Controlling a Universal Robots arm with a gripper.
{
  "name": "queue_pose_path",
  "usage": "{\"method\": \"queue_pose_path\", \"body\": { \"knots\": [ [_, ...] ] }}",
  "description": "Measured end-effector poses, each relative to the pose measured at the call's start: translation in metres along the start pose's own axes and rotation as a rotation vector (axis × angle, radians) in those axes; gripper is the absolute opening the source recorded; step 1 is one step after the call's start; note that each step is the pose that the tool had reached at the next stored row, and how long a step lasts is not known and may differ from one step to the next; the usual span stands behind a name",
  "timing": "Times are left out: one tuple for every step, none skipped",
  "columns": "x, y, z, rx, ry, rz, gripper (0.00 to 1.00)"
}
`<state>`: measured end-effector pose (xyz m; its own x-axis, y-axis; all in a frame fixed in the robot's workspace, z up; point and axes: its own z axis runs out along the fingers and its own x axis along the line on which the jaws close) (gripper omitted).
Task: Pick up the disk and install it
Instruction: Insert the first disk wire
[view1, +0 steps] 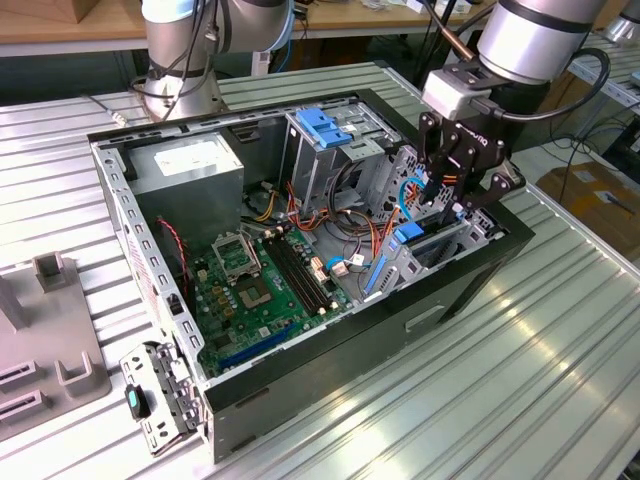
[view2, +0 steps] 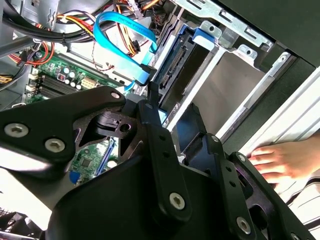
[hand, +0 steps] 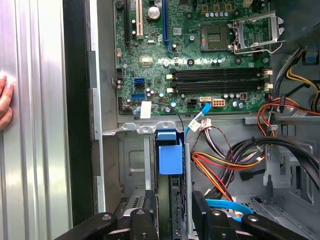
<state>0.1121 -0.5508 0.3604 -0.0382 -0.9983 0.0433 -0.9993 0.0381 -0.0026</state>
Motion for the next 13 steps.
{"method": "queue_pose_path", "body": {
  "knots": [
    [0.0000, 0.0000, -0.0001, 0.0000, 0.0000, 0.000, 0.42],
    [0.0000, 0.0000, -0.0005, 0.0000, -0.0001, 0.000, 0.42],
    [0.0000, 0.0000, -0.0006, 0.0000, -0.0002, 0.000, 0.42],
    [0.0000, 0.0000, -0.0006, 0.0000, -0.0002, 0.000, 0.42],
    [0.0000, 0.0000, -0.0007, 0.0000, -0.0001, 0.000, 0.42],
    [0.0000, 0.0000, -0.0008, 0.0000, -0.0001, 0.000, 0.42],
    [0.0000, 0.0000, -0.0008, 0.0000, -0.0001, 0.000, 0.42],
    [0.0000, 0.0000, -0.0009, 0.0000, -0.0001, 0.000, 0.42],
    [0.0000, 0.0000, -0.0010, 0.0000, 0.0000, 0.000, 0.42],
    [0.0000, 0.0000, -0.0012, 0.0000, 0.0000, 0.000, 0.42],
    [0.0000, 0.0000, -0.0015, 0.0000, 0.0001, 0.000, 0.42],
    [-0.0001, 0.0000, -0.0022, 0.0000, 0.0002, 0.000, 0.42],
    [-0.0001, 0.0000, -0.0034, 0.0000, 0.0001, 0.000, 0.42]
  ]
}}
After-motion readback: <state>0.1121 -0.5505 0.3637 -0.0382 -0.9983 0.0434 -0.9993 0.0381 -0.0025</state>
